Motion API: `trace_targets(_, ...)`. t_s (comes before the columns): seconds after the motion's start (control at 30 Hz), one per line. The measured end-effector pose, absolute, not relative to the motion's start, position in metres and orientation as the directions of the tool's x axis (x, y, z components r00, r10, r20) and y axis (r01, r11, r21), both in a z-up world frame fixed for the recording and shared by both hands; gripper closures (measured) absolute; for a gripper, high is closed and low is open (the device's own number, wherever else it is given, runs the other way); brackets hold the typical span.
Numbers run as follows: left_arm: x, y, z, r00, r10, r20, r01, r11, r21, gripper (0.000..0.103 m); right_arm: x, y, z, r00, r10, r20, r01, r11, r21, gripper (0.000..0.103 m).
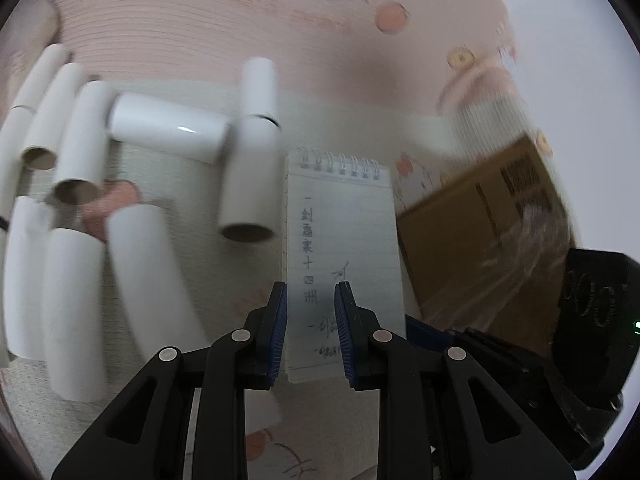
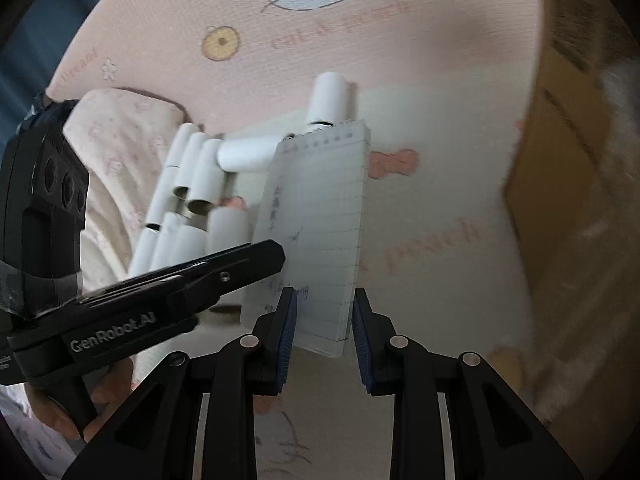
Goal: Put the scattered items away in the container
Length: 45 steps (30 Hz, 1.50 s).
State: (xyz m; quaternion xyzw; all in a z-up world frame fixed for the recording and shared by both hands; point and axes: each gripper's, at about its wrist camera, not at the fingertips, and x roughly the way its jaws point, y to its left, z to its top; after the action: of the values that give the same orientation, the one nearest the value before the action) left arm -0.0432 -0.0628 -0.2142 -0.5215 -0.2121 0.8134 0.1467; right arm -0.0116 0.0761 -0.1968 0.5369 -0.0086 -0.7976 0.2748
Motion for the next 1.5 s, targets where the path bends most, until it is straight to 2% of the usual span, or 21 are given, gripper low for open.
trace_targets(0.13,-0.048,-0.045,-0.226,-0.359,0.481,-0.799,-0.051,-0.865,-0.499,0.076,-0.011,0.088,-0.204,-0.277,-0.377,-0.884,0.414,-0.877,0.244,0.078)
trace_targets(0.5,-0.069,-0.032,-0.241,-0.307,0.411,-0.858,-0.098,-0.911,-0.401,0.077,-0.027,0.098,-0.235,-0.220,-0.418,-0.881,0.279,-0.893,0.354,0.078)
trace_targets(0.67,-0.074,-0.038,-0.236,-0.327,0.370,-0.870,-0.093,-0.928,-0.361,0.077,-0.037,0.086,-0.242,-0.208,-0.380,-0.901,0.242,-0.913,0.329,0.076)
trace_targets(0.73,-0.071,-0.044,-0.231,-0.349,0.361,-0.865,-0.074,-0.930,-0.359,0.077,-0.037,0.083,-0.240,-0.222,-0.355,-0.908,0.272,-0.917,0.292,0.074)
trace_targets(0.77,-0.068,-0.047,-0.230,-0.352,0.363,-0.862,-0.065,-0.929,-0.365,0.076,-0.035,0.083,-0.237,-0.240,-0.343,-0.908,0.290,-0.918,0.270,0.068)
trace_targets(0.8,-0.065,-0.051,-0.228,-0.351,0.368,-0.861,-0.051,-0.926,-0.375,0.076,-0.034,0.084,-0.234,-0.252,-0.332,-0.909,0.299,-0.920,0.254,0.057)
trace_targets(0.87,-0.060,-0.056,-0.228,-0.344,0.379,-0.859,-0.028,-0.919,-0.394,0.076,-0.034,0.085,-0.226,-0.274,-0.321,-0.907,0.327,-0.918,0.226,0.045)
trace_targets(1.0,-0.053,-0.066,-0.231,-0.324,0.417,-0.849,0.050,-0.889,-0.456,0.076,-0.037,0.072,-0.215,-0.285,-0.298,-0.911,0.458,-0.877,0.144,0.044)
trace_targets(1.2,-0.048,-0.079,-0.231,-0.311,0.407,-0.859,0.133,-0.876,-0.463,0.077,-0.045,0.051,-0.212,-0.274,-0.247,-0.929,0.618,-0.786,0.027,0.044)
trace_targets(1.23,-0.047,-0.082,-0.230,-0.313,0.425,-0.849,0.148,-0.862,-0.486,0.078,-0.047,0.050,-0.211,-0.275,-0.243,-0.930,0.627,-0.779,0.018,0.044)
trace_targets(1.3,-0.047,-0.085,-0.229,-0.314,0.454,-0.834,0.168,-0.838,-0.520,0.087,-0.054,0.050,-0.209,-0.284,-0.210,-0.936,0.616,-0.788,-0.010,0.044)
trace_targets(1.33,-0.046,-0.086,-0.227,-0.314,0.456,-0.833,0.171,-0.836,-0.522,0.088,-0.058,0.052,-0.209,-0.289,-0.187,-0.939,0.600,-0.799,-0.026,0.046)
trace_targets(1.37,-0.046,-0.085,-0.226,-0.312,0.448,-0.838,0.170,-0.841,-0.513,0.091,-0.062,0.054,-0.210,-0.286,-0.165,-0.944,0.582,-0.812,-0.034,0.059)
trace_targets(1.4,-0.046,-0.082,-0.225,-0.305,0.424,-0.853,0.167,-0.858,-0.486,0.093,-0.067,0.056,-0.211,-0.273,-0.153,-0.950,0.568,-0.822,-0.031,0.087)
trace_targets(1.43,-0.046,-0.080,-0.224,-0.296,0.403,-0.866,0.165,-0.871,-0.462,0.094,-0.071,0.058,-0.212,-0.252,-0.150,-0.956,0.552,-0.834,-0.015,0.090)
trace_targets(1.5,-0.046,-0.073,-0.227,-0.268,0.372,-0.889,0.152,-0.895,-0.420,0.097,-0.084,0.064,-0.217,-0.188,-0.150,-0.971,0.499,-0.866,0.037,0.090)
